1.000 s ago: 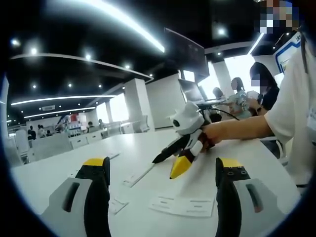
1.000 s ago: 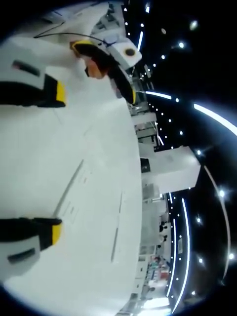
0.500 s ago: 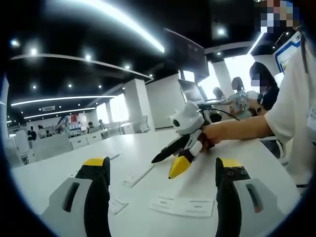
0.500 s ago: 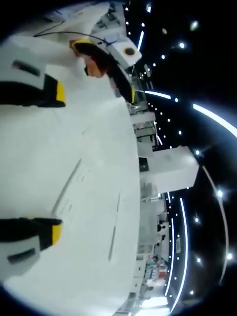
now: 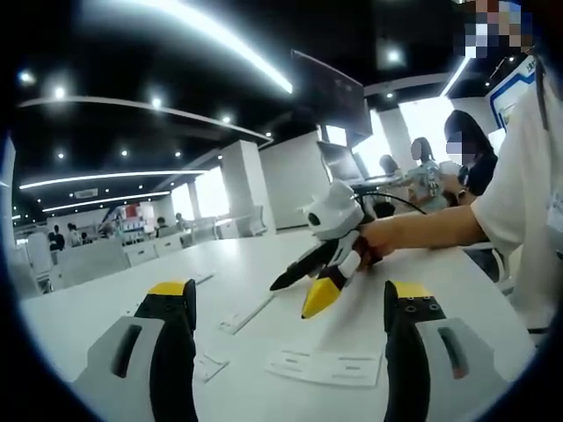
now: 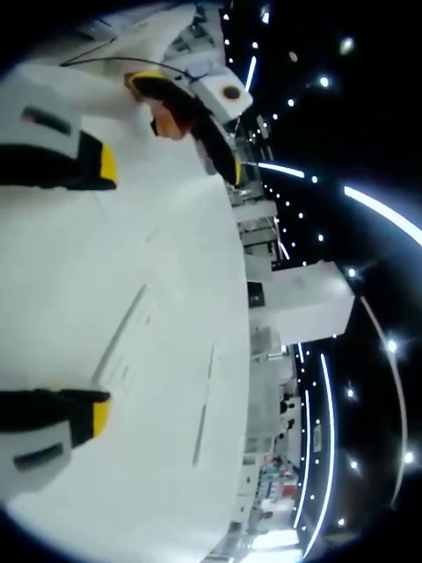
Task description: Locate the socket holder cover, grip the socket holder cover, clip it into the socket holder slot.
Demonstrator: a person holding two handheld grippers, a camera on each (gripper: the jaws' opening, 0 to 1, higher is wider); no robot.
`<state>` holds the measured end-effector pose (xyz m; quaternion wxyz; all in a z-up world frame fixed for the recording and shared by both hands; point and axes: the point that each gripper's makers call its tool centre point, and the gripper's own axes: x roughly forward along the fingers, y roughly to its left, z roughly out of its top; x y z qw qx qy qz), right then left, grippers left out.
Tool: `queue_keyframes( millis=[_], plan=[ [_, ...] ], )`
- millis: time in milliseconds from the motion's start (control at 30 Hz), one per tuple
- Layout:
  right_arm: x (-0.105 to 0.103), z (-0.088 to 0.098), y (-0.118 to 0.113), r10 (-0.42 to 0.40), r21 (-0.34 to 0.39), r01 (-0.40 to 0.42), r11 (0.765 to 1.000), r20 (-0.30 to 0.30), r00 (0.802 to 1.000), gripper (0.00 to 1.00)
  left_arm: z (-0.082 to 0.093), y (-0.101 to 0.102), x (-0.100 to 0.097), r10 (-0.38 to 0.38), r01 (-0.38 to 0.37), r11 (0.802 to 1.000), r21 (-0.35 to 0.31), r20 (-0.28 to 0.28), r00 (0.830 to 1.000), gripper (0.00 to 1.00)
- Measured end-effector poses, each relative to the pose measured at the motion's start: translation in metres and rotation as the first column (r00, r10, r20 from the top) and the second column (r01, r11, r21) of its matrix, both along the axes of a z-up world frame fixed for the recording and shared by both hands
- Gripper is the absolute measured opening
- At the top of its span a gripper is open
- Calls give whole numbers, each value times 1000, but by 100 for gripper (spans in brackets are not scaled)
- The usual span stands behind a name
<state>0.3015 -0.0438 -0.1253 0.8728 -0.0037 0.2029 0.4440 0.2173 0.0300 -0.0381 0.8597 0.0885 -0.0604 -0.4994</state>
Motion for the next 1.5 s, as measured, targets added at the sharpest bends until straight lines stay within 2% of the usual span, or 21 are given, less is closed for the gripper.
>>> queue_keyframes(
  millis=[1500],
  plan=[
    [-1,2,8,25,27,-25,999,-2,1000,94,-1,-1,-1,-7,7,1000,6,0,1000,87]
  ],
)
